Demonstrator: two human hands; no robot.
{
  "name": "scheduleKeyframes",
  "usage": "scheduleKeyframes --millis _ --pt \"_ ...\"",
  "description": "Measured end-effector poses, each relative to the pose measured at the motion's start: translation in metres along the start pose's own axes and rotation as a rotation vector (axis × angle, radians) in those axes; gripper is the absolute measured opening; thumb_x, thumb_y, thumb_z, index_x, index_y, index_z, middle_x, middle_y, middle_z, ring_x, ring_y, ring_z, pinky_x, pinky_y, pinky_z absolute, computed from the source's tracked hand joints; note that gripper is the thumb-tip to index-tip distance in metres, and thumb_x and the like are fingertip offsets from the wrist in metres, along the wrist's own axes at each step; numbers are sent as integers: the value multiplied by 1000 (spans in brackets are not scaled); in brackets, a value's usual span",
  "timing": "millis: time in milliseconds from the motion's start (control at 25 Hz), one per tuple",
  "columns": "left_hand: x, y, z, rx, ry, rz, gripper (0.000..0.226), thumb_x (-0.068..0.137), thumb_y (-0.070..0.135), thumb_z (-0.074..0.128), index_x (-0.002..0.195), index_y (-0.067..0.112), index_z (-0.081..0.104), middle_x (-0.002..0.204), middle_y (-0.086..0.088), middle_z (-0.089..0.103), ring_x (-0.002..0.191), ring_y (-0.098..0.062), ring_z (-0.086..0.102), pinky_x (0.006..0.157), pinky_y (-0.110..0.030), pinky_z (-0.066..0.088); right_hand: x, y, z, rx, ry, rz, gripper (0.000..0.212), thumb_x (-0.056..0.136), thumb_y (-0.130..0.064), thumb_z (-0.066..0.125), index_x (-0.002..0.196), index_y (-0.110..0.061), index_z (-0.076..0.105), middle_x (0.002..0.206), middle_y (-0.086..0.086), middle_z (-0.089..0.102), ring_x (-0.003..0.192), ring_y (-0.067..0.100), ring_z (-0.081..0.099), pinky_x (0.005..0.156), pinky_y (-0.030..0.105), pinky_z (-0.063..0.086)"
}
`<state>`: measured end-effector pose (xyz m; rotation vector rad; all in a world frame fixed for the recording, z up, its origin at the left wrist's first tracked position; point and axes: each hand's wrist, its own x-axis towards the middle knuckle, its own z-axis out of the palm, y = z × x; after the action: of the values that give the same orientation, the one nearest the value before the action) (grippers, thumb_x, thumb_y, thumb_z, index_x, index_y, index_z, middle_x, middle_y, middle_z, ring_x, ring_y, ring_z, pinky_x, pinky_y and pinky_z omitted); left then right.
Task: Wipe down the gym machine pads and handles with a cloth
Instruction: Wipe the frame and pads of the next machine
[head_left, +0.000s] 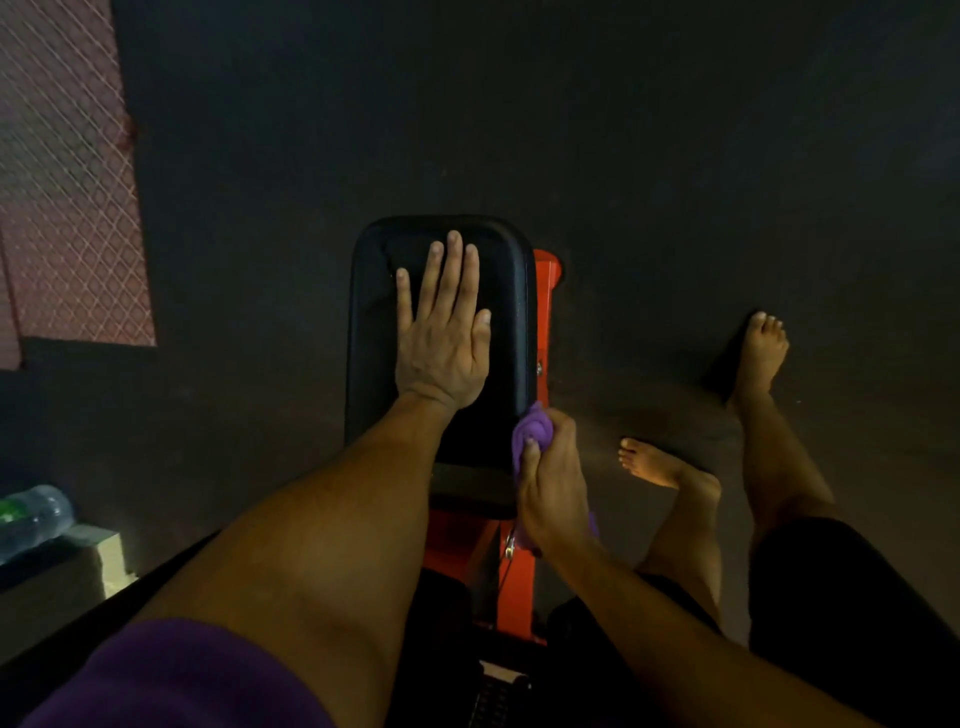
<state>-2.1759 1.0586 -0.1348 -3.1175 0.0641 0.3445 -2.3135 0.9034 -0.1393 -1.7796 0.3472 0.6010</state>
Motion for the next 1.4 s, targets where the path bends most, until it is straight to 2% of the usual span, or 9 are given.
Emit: scheduleKeyframes --millis 120,280,360,520,680,960,1160,1240,1400 --pt "2 -1 1 -22 9 10 65 106 35 24 165 11 10 173 -8 6 160 -22 3 127 -58 5 73 -41 -12 39 74 -24 27 102 -46 32 120 -30 44 110 0 59 95 13 62 85 46 54" --pt "1 -2 2 -30 21 25 65 106 37 21 164 10 14 173 -9 10 160 -23 6 127 -58 5 202 -116 -34 -75 42 -140 26 107 -39 34 124 -24 47 121 -1 56 93 6 58 73 24 47" --pt "3 -1 0 -32 13 27 66 105 38 22 164 10 15 173 -9 10 160 -23 6 127 -57 5 219 -126 -37 -147 -1 -181 28 108 -39 34 126 -23 47 124 0 56 95 5 58 72 21 45" --pt "1 -2 -2 -71 -8 22 68 104 36 28 164 10 13 173 -9 9 160 -23 5 127 -58 6 141 -74 -45 -76 -99 -126 23 108 -40 36 128 -32 44 120 -10 59 101 0 63 90 31 54" --pt "-1 0 -6 -88 16 11 68 102 34 31 164 12 15 173 -8 12 160 -22 8 127 -58 9 114 -70 -90 -338 -379 -96 20 107 -37 40 114 -21 49 107 1 63 95 19 62 88 44 49" --pt "0 -4 -14 -71 -60 -9 71 104 38 33 165 11 11 173 -8 4 160 -24 4 127 -57 7 201 -195 -140 -565 -312 -343 25 107 -33 44 120 -14 55 111 6 55 95 18 52 78 30 36" --pt "2 -5 -26 -111 -102 -4 72 102 42 28 165 13 6 174 -5 1 160 -22 3 128 -52 0 221 -284 -124 -952 -518 -407 34 101 -34 50 129 -15 51 124 14 42 102 41 58 93 53 49" --pt "-4 3 -31 -160 -88 -207 74 104 49 23 164 17 -6 174 -6 -3 160 -23 3 128 -51 -4 221 -312 -112 -1038 -595 -505 41 97 -35 57 133 -18 48 129 13 40 104 41 59 92 53 50" --pt "-35 48 -21 -383 21 -1220 75 107 56 23 166 14 4 174 -6 -1 160 -21 -1 127 -56 -4 227 -342 -68 -1021 -749 -772 45 95 -29 66 131 -11 44 129 9 49 109 31 58 77 35 43"
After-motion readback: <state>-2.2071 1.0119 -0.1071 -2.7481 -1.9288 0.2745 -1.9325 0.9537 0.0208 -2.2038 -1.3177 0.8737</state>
